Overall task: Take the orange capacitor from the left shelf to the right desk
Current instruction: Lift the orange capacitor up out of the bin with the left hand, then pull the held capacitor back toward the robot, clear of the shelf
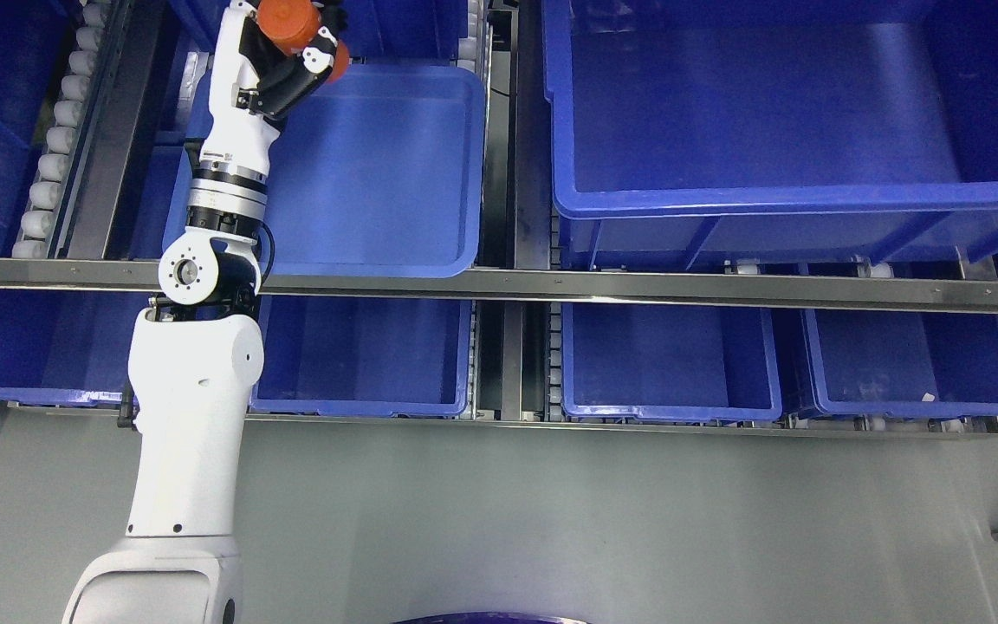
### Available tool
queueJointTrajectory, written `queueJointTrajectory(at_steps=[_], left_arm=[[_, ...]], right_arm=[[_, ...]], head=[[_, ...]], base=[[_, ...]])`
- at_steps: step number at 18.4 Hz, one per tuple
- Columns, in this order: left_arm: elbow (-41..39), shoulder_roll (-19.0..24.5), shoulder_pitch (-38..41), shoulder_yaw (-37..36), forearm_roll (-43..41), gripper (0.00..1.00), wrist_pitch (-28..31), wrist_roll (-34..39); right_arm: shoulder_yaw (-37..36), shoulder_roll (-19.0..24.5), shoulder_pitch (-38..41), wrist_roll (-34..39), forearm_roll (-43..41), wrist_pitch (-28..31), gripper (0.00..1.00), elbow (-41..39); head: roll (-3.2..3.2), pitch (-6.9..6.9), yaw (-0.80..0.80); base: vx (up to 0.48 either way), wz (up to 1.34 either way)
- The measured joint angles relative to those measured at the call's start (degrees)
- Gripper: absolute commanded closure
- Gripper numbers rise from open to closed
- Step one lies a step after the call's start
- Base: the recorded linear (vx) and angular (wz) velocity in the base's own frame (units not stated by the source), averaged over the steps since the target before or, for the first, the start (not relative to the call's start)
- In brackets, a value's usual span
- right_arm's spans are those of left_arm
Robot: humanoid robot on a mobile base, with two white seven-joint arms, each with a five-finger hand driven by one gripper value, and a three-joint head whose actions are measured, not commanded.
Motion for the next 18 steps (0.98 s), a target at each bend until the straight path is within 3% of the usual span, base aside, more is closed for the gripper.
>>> queueJointTrajectory(at_steps=[18], left_arm=[[-9.95, -0.48, 5.12, -2.42, 3.16, 0.98, -9.67, -0.40]], right_arm=[[0.00, 0.00, -0.01, 0.02, 0.00, -0.02, 0.00, 0.00]], head=[[0.00, 0.00, 0.00]], base=[[0.000, 0.00]])
